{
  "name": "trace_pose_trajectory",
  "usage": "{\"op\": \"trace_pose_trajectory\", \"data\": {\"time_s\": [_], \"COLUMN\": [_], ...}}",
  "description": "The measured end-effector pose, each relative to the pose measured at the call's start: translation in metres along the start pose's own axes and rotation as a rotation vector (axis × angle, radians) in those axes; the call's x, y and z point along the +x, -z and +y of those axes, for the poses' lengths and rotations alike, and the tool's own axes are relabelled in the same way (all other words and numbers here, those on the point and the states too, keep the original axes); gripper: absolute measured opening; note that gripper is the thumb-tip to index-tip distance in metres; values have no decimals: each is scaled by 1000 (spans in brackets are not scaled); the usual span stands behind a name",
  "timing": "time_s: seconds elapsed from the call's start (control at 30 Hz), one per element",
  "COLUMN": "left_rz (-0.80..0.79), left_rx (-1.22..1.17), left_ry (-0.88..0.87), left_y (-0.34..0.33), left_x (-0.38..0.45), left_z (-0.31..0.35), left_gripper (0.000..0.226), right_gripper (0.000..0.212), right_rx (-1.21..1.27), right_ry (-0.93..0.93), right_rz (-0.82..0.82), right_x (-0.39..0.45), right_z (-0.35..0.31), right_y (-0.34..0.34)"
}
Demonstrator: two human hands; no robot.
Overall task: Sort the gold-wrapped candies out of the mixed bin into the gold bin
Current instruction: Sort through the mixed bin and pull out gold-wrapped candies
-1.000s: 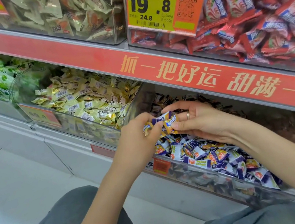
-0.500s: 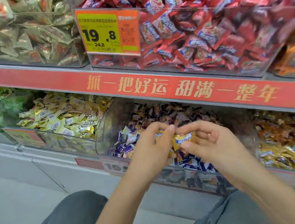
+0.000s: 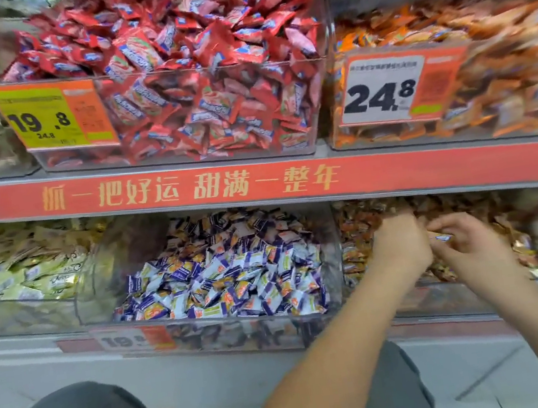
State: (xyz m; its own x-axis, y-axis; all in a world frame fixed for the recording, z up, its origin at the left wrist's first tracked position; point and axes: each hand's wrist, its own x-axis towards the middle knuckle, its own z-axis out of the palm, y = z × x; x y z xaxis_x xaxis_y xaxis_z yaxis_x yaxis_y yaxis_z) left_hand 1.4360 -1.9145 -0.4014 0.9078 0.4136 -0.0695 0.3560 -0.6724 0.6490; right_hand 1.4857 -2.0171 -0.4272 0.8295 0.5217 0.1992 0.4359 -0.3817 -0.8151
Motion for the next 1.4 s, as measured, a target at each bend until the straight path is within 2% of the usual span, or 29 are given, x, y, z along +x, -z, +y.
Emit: {"op": "trace_pose_trajectory", "data": {"time_s": [0.03, 0.1, 0.13, 0.2, 0.3, 0.4, 0.5, 0.6, 0.73, 0.8, 0.9, 1.0, 1.07, 1.17, 1.27, 1.33, 1.4], "left_rz": [-117, -240, -225, -155, -46, 116, 309, 434, 512, 567, 638, 615, 553, 447, 385, 373, 380], "left_rx": [126, 231, 243, 279, 251, 207, 130, 140, 195, 198, 186, 206, 269, 388, 364, 331, 365], "left_ry": [33, 112, 118, 61, -111, -307, -370, -351, -194, -108, -3, 94, 143, 189, 176, 154, 117], "left_y": [-1, -2, 0, 7, 18, 34, 52, 70, 99, 113, 131, 143, 148, 154, 162, 169, 171], "left_x": [6, 9, 6, -8, -35, -61, -82, -100, -125, -140, -163, -179, -188, -191, -195, -199, -202], "left_z": [-2, -8, -10, -13, -22, -37, -65, -102, -153, -177, -205, -222, -235, -249, -254, -256, -261], "left_gripper": [42, 57, 59, 52, 26, 20, 26, 27, 24, 20, 19, 20, 23, 21, 28, 32, 34], "right_gripper": [23, 56, 67, 72, 55, 49, 55, 50, 38, 33, 33, 38, 42, 50, 44, 62, 77], "right_rx": [-162, -513, -633, -819, -909, -889, -905, -524, -407, -329, -313, -446, -520, -583, -628, -724, -933], "right_ry": [-45, -57, -36, 10, -10, -11, -10, -93, 177, 377, 608, 775, 826, 730, 583, 561, 560], "right_rz": [-101, -319, -418, -619, -908, -883, -764, -659, -169, -70, -231, -499, -611, -681, -713, -807, -883], "right_x": [6, 17, 21, 29, 41, 59, 73, 70, 26, -8, -39, -40, -24, 20, 72, 97, 110], "right_z": [4, 12, 10, 1, -6, 10, 26, 24, -13, -45, -98, -146, -171, -189, -187, -184, -181], "right_y": [-1, -6, -10, -24, -34, -27, -20, -18, -15, -28, -66, -116, -163, -243, -302, -324, -342]}}
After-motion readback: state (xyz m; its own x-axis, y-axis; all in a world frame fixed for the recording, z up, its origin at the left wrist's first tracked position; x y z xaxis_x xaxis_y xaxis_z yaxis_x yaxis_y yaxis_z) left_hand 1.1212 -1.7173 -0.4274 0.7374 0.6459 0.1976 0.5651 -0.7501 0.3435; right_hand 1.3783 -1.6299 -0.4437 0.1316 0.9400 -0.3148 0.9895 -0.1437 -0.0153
